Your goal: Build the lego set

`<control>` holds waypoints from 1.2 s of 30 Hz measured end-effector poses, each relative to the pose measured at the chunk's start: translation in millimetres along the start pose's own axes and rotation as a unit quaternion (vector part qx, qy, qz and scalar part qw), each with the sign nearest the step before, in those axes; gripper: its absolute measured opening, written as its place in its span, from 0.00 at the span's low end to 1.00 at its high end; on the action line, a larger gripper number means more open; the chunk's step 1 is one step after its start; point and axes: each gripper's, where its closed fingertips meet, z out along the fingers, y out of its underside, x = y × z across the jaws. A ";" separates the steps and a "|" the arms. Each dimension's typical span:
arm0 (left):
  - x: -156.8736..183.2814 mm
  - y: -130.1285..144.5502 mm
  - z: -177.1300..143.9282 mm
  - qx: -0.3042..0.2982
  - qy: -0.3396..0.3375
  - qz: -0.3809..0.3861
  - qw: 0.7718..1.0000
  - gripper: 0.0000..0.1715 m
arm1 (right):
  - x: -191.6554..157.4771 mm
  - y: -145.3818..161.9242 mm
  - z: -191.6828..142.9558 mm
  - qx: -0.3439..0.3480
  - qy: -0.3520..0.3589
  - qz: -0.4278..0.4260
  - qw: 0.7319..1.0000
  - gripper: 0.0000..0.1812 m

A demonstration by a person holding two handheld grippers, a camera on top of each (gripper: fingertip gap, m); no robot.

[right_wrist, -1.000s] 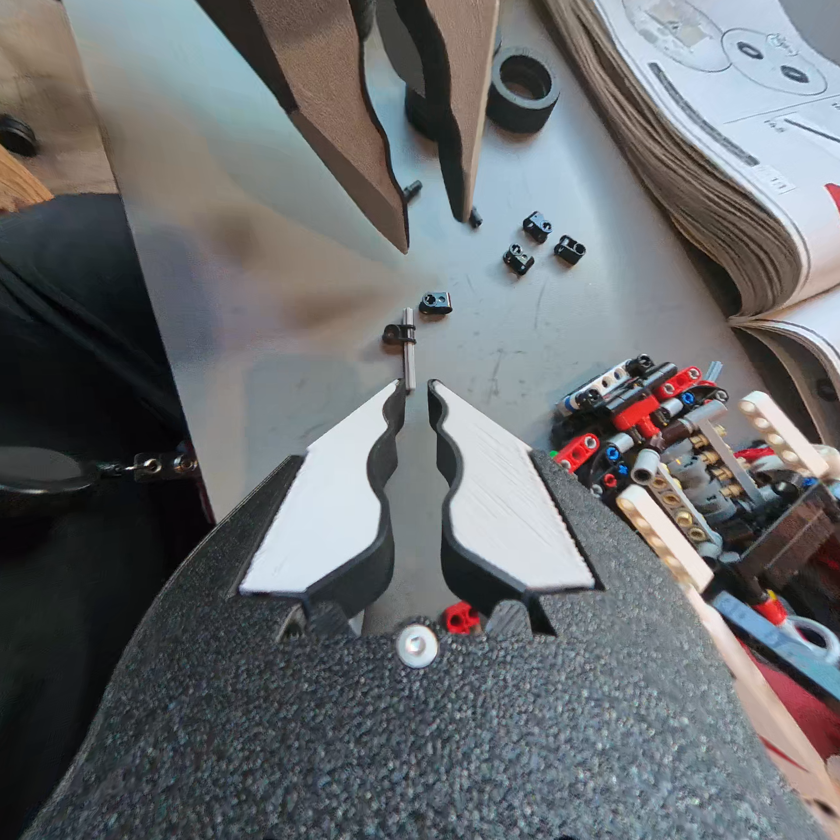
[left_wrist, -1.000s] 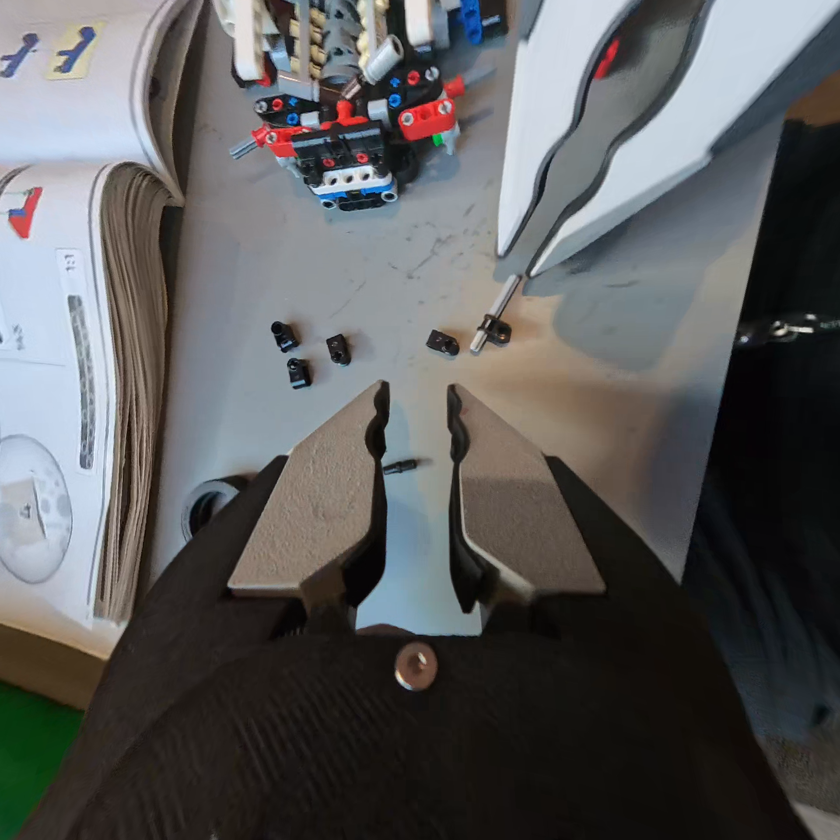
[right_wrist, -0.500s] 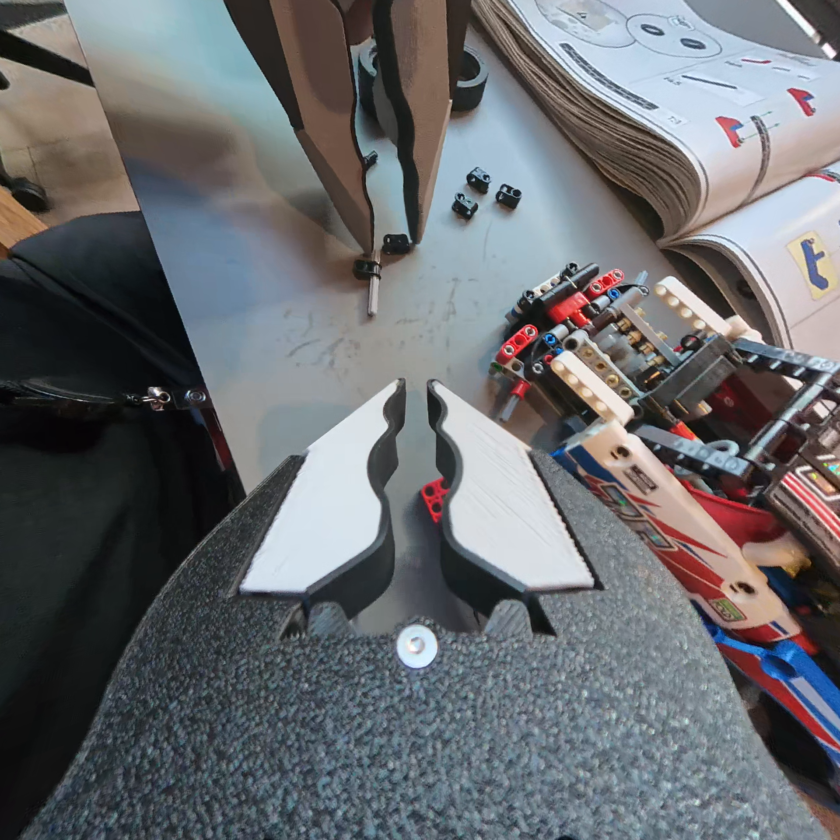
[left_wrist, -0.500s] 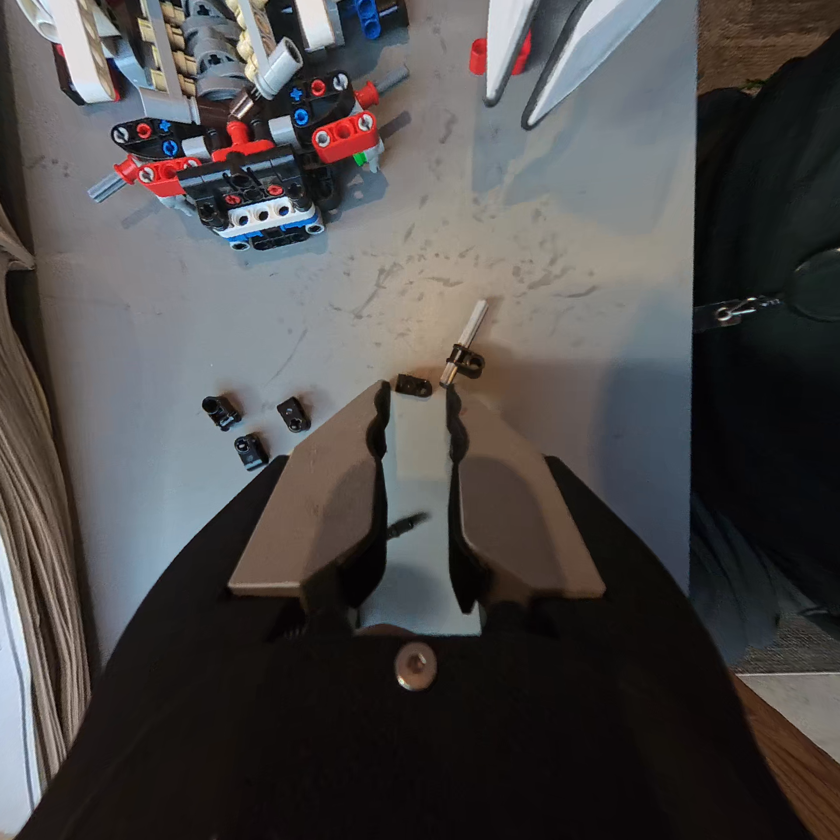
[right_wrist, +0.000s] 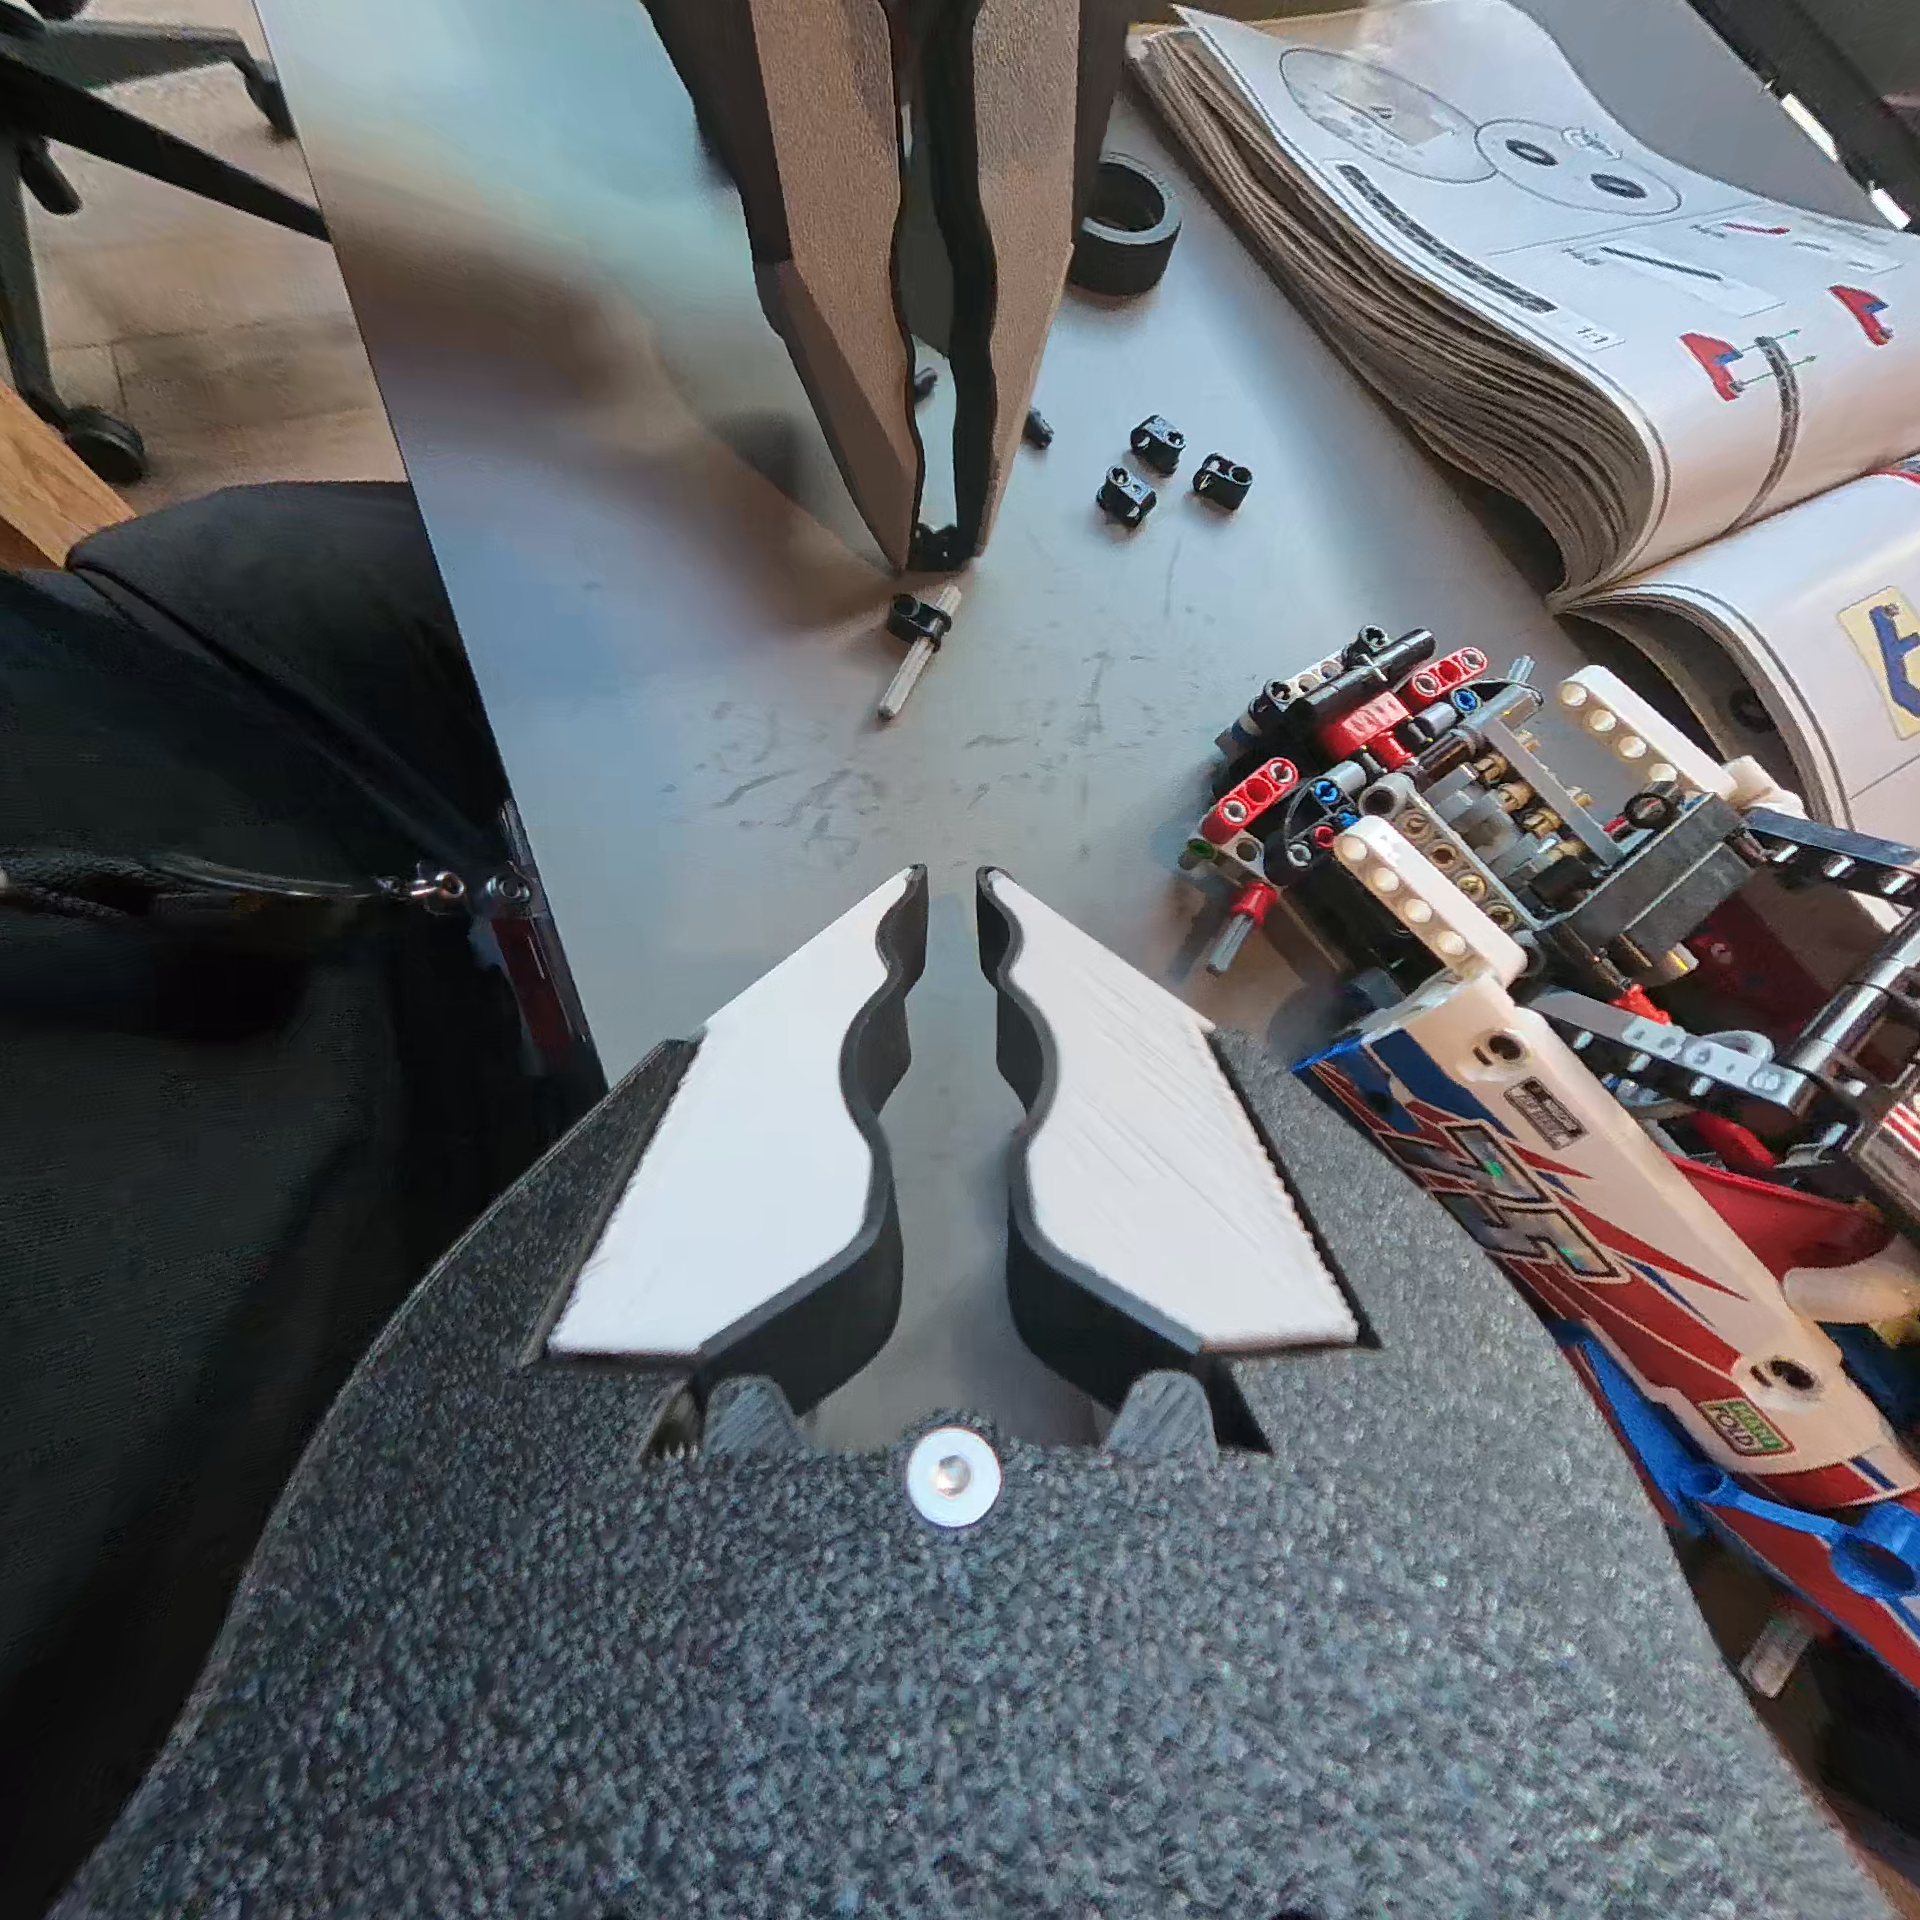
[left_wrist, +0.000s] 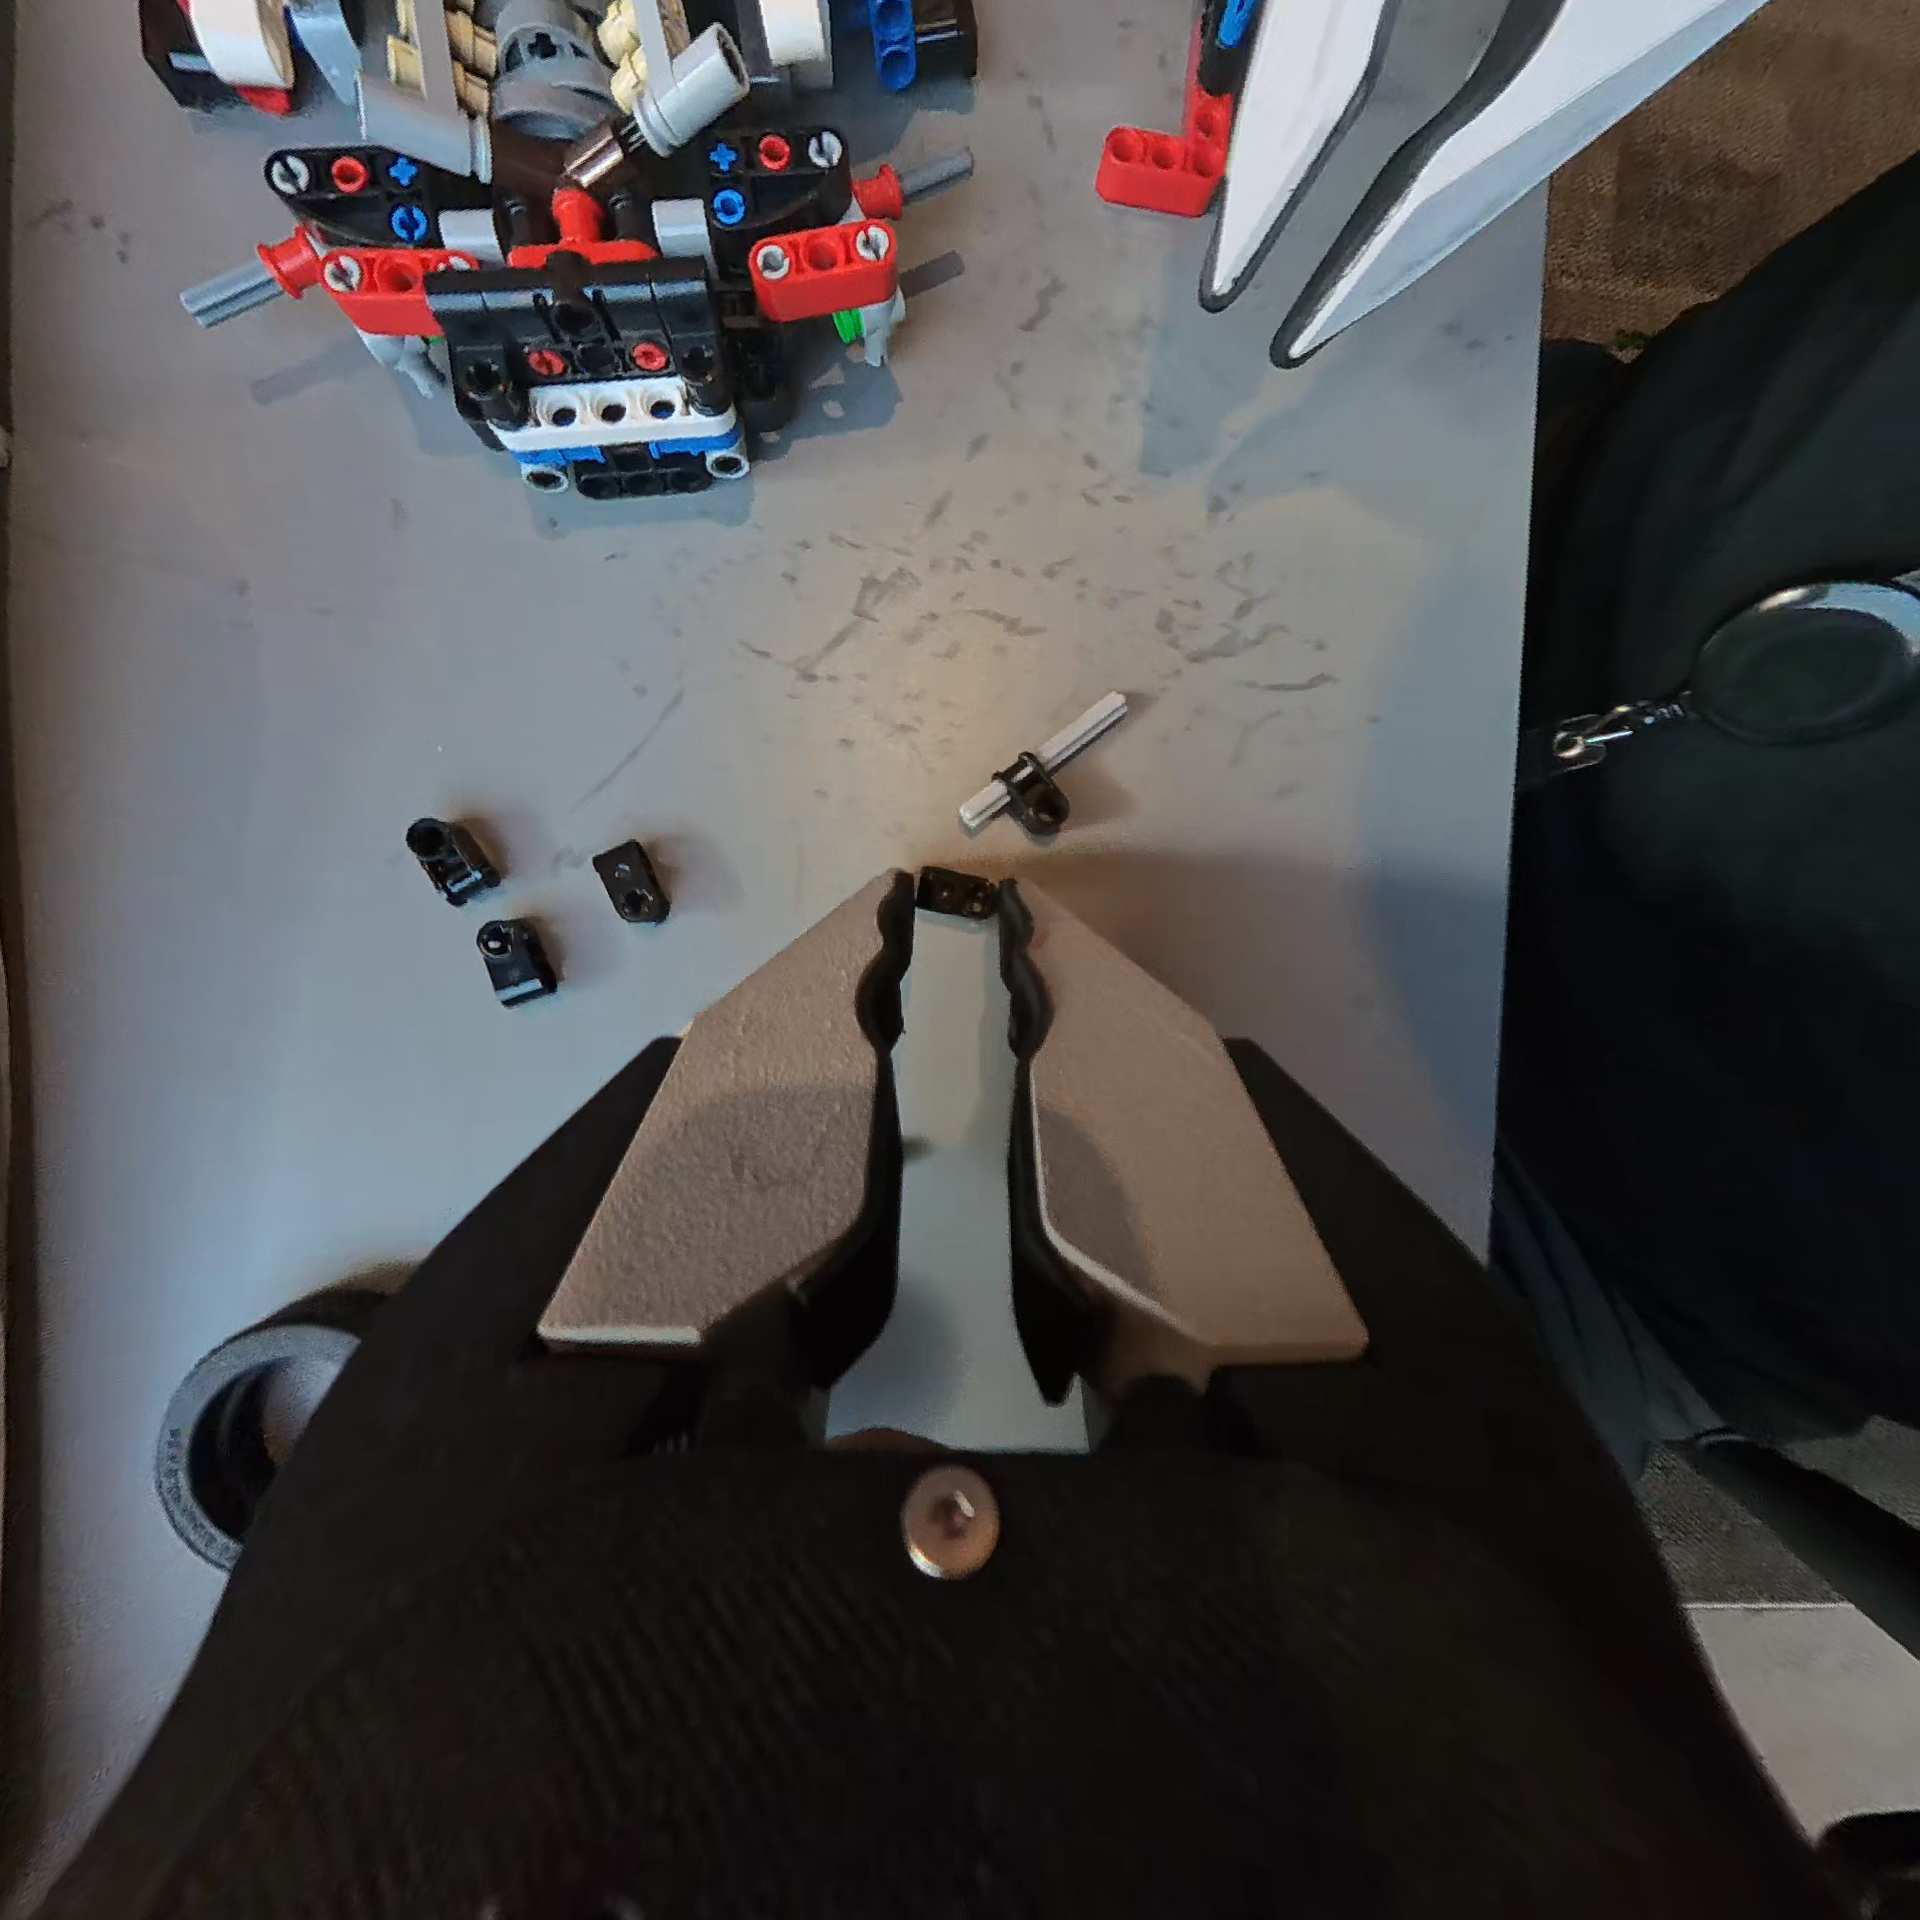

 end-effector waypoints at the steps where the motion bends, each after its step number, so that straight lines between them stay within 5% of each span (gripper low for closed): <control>1: -0.1 1.6 -1.2 0.000 -0.003 -0.006 1.000 0.08 | -0.3 -0.2 -0.4 0.002 0.000 0.001 1.000 0.05; 8: 8.1 -3.1 -16.9 0.026 -0.010 -0.070 0.997 0.08 | -10.9 -26.3 -5.6 0.070 0.010 -0.049 0.996 0.05; 16: 63.3 -48.2 -32.4 0.115 0.155 -0.125 0.973 0.08 | -34.4 -72.6 -4.9 0.121 0.041 -0.260 0.957 0.10; 36: 81.2 -46.8 -22.5 0.159 0.189 -0.169 0.954 0.08 | -50.7 -58.4 17.0 0.104 0.021 -0.320 0.942 0.08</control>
